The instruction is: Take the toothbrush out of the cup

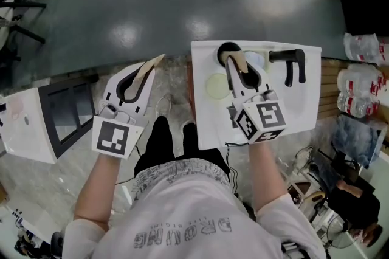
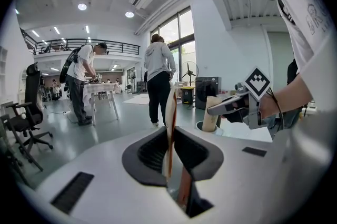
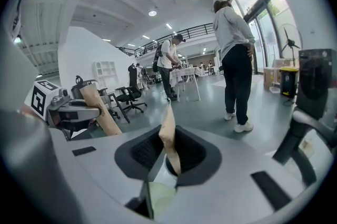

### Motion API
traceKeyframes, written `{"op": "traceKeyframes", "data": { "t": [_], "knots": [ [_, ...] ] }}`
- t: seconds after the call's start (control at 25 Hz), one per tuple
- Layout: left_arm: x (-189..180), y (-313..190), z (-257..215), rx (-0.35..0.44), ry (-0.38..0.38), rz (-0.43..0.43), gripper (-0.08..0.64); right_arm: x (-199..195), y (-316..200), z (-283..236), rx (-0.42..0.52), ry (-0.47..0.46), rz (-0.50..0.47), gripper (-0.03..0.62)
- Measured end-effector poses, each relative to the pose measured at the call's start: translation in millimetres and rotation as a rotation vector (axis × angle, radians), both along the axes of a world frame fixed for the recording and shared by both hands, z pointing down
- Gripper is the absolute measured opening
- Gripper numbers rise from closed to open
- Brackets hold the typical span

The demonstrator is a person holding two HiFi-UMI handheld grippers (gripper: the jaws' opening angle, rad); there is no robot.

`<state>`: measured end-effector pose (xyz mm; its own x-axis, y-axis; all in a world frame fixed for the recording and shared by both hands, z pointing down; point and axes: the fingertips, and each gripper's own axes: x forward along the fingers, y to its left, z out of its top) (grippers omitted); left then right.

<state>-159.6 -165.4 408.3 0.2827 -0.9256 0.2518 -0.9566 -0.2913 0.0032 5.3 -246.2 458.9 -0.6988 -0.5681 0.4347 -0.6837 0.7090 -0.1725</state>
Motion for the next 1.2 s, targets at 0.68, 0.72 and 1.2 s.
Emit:
{"op": "traceKeyframes", "data": {
  "t": [0.68, 0.72, 1.2],
  "knots": [
    [24, 2, -58, 0.117, -0.01, 0.072, 0.054, 28, 13, -70, 0.136, -0.042, 0.062, 0.072],
    [26, 1, -61, 0.124, -0.012, 0.08, 0.054, 31, 13, -75, 0.142, -0.041, 0.071, 0.072],
    [48, 9, -91, 0.185, -0.007, 0.176, 0.055, 66, 42, -106, 0.205, -0.041, 0.177, 0.072]
  ]
}}
